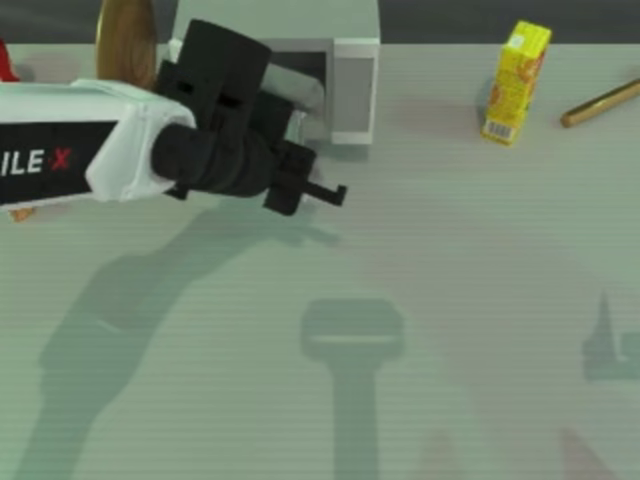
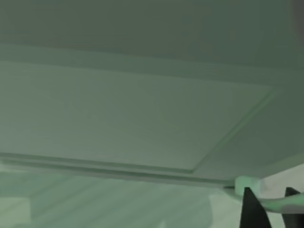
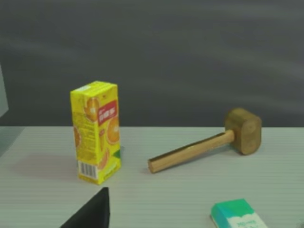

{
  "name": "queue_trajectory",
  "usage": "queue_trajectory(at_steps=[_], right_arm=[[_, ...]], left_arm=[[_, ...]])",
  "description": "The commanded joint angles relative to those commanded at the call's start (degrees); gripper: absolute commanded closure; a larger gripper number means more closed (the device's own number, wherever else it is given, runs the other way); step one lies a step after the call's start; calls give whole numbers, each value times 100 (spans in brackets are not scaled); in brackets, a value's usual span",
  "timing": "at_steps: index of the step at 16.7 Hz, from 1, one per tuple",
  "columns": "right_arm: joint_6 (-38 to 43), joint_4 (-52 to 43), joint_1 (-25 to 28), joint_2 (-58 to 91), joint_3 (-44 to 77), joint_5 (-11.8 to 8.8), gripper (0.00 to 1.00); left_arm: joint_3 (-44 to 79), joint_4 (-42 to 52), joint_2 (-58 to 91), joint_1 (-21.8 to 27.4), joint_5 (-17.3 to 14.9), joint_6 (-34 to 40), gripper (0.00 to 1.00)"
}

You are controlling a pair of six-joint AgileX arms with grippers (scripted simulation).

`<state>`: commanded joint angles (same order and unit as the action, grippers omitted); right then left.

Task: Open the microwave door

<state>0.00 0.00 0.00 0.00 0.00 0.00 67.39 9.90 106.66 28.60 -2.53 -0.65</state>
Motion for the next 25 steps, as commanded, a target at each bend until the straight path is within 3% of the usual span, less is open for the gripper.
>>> queue_trajectory(at_steps=[17, 25], right_arm=[[0, 0, 0, 0, 0, 0, 0], [0, 0, 0, 0, 0, 0, 0]], left_arm=[[0, 0, 0, 0, 0, 0, 100], [-167, -14, -130, -125, -271, -315, 100]])
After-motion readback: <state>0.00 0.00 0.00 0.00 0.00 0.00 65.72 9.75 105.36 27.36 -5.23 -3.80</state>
